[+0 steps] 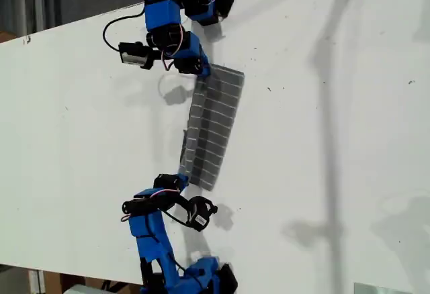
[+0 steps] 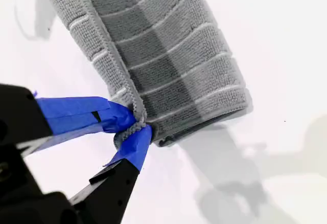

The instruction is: Grasp corners of a square towel and fold twice.

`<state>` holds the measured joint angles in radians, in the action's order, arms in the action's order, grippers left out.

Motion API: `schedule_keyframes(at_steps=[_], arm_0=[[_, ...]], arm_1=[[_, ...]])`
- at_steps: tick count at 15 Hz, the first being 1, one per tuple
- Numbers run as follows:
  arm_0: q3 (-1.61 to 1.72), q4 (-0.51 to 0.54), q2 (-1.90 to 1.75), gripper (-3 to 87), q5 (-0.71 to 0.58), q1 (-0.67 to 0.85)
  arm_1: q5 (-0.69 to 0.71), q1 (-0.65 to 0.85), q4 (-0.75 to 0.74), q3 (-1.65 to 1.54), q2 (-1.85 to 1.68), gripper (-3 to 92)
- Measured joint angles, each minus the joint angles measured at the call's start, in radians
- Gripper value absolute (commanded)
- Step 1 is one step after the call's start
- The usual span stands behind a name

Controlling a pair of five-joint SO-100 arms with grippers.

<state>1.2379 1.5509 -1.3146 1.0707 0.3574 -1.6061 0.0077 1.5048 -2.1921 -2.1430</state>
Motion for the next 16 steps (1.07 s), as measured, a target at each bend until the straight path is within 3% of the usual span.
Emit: schedule_keyframes(at_steps=[6,16], arm_0=[[-0.212,0.028,0.224,-0.1,-0.110,0.121],[-0.021,0.048,0.150,-0.1,-0.026,0.011]], arm_1=[[0.035,0.130,-0.054,-0.103,-0.067,-0.1],[-0.057,-0.184,-0.049,-0.032,-0.002,-0.1]])
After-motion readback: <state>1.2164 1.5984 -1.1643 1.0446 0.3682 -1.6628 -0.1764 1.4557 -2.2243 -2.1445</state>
